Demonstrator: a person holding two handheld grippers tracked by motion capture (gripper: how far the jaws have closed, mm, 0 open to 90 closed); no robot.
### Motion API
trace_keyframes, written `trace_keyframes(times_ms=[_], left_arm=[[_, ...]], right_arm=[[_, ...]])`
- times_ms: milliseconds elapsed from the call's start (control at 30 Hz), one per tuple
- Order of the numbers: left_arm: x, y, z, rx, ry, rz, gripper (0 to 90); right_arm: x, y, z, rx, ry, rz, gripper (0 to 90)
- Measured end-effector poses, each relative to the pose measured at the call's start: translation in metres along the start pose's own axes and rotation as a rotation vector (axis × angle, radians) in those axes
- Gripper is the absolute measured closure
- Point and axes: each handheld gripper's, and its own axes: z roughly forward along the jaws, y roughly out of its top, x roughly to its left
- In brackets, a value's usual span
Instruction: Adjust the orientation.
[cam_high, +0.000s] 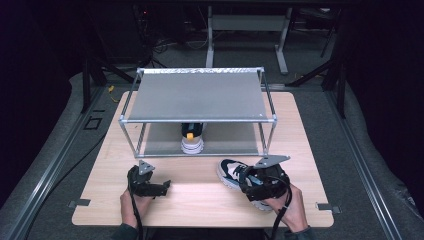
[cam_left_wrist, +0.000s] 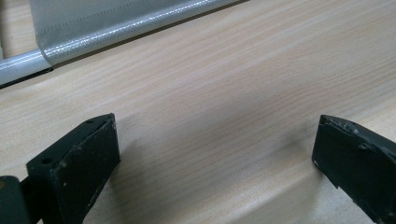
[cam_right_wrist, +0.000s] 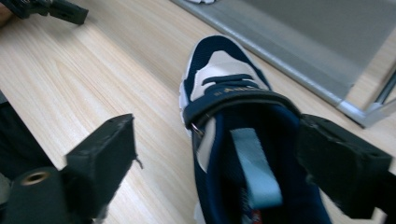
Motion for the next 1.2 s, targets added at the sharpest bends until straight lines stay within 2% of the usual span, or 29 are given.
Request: trace_keyframes(times_ms=[67, 133, 167, 200, 233, 267, 300, 333, 367, 433, 533, 567, 600, 633, 667, 700, 733, 800, 867, 933, 1033, 1200], left_arm=[[0.000, 0.000, 0.000, 0.000, 0.000, 0.000, 0.5], [0.000, 0.000, 0.000, 0.001, 0.000, 0.000, 0.5], [0.000, 0.000, 0.000, 0.001, 0.000, 0.000, 0.5], [0.000, 0.000, 0.000, 0.000, 0.000, 0.000, 0.5], [0.000, 0.000, 0.000, 0.002, -0.001, 0.000, 0.5], [0.000, 0.000, 0.000, 0.000, 0.000, 0.000, 0.5], [0.000, 0.000, 0.000, 0.002, -0.001, 0.001, 0.5], [0.000, 0.000, 0.000, 0.002, -0.001, 0.001, 0.5], [0.000, 0.000, 0.000, 0.002, -0.001, 0.000, 0.5], [0.000, 0.000, 0.000, 0.001, -0.001, 0.000, 0.5], [0.000, 0.000, 0.000, 0.000, 0.000, 0.000, 0.5], [0.000, 0.000, 0.000, 0.002, -0.001, 0.000, 0.5], [0.000, 0.000, 0.000, 0.000, 0.000, 0.000, 0.5], [0.000, 0.000, 0.000, 0.002, -0.001, 0.000, 0.5], [0.000, 0.000, 0.000, 0.002, -0.001, 0.000, 0.5], [0.000, 0.000, 0.000, 0.000, 0.001, 0.000, 0.5], [0.000, 0.000, 0.000, 0.002, -0.001, 0.000, 0.5], [0.000, 0.000, 0.000, 0.002, -0.001, 0.000, 0.5], [0.000, 0.000, 0.000, 0.000, 0.000, 0.000, 0.5], [0.000, 0.000, 0.000, 0.000, 0.000, 0.000, 0.5], [0.000, 0.000, 0.000, 0.000, 0.001, 0.000, 0.5], [0.000, 0.000, 0.000, 0.002, -0.001, 0.000, 0.5]], right_arm=[[-0.007, -0.004, -0.005, -0.011, -0.003, -0.005, 0.2], [-0.014, -0.010, -0.008, -0.023, 0.015, -0.005, 0.0], [-0.016, -0.013, -0.009, -0.024, 0.007, -0.007, 0.0], [-0.021, -0.018, -0.008, -0.043, 0.043, 0.003, 0.0], [-0.023, -0.022, -0.008, -0.035, 0.022, 0.004, 0.0], [-0.026, -0.027, -0.006, -0.050, 0.055, 0.013, 0.0], [-0.029, -0.031, -0.004, -0.048, 0.058, 0.024, 0.0], [-0.031, -0.036, -0.003, -0.062, 0.086, 0.041, 0.0], [-0.031, -0.039, -0.003, -0.050, 0.062, 0.045, 0.0], [-0.032, -0.047, 0.002, -0.079, 0.068, 0.057, 0.0], [-0.033, -0.055, 0.009, -0.072, 0.069, 0.052, 0.0], [-0.032, -0.057, 0.011, -0.057, 0.051, 0.045, 0.0], [-0.033, -0.059, 0.015, -0.080, 0.098, 0.049, 0.0], [-0.032, -0.060, 0.016, -0.044, 0.044, 0.040, 0.0], [-0.032, -0.061, 0.018, -0.047, 0.045, 0.042, 0.0], [-0.033, -0.062, 0.021, -0.073, 0.088, 0.050, 0.0], [-0.033, -0.063, 0.024, -0.079, 0.095, 0.047, 0.0], [-0.033, -0.065, 0.029, -0.079, 0.097, 0.045, 0.0], [-0.032, -0.065, 0.033, -0.072, 0.078, 0.040, 0.3], [-0.032, -0.066, 0.036, -0.086, 0.091, 0.038, 4.2], [-0.032, -0.067, 0.037, -0.104, 0.079, 0.033, 11.2], [-0.032, -0.067, 0.040, -0.102, 0.069, 0.028, 13.3]])
